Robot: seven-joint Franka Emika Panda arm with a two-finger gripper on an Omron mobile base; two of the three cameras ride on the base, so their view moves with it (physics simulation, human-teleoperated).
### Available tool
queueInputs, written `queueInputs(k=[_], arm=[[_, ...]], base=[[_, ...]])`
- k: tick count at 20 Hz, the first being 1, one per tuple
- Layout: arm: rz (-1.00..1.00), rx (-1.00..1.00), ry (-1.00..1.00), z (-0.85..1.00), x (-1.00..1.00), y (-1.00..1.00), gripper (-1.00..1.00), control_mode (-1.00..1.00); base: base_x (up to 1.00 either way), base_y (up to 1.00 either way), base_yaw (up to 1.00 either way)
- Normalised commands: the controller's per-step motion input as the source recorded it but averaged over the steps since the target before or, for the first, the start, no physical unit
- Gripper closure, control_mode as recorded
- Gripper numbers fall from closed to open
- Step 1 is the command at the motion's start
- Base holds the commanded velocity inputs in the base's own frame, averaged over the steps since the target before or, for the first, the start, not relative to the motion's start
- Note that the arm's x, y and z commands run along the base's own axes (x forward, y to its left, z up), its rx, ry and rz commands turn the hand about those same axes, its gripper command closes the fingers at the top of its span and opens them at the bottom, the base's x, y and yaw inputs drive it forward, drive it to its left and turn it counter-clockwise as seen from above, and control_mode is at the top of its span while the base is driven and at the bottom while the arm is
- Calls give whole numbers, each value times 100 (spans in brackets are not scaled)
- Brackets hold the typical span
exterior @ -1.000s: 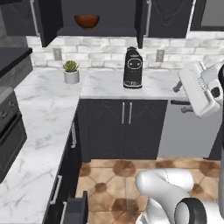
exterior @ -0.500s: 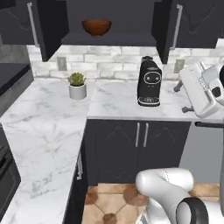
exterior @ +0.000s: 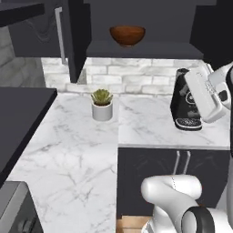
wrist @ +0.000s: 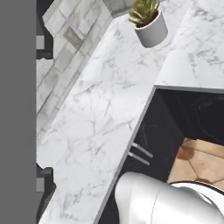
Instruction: Pick up the bowls from the cabinet and place each bowl in front of a stool on the dining counter.
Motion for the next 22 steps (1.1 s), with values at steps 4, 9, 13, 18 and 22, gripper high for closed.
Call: queueInputs(k=[4,9,13,18,22], arm=[[0,0,0,0,0,0,-100,100],[0,0,0,0,0,0,-100,100],[0,0,0,0,0,0,-100,100],[0,0,0,0,0,0,-100,100],[0,0,0,0,0,0,-100,100]], base=[[98,8,-2],[72,31,-10],[38,73,-10],[72,68,-9],[90,56,-11]])
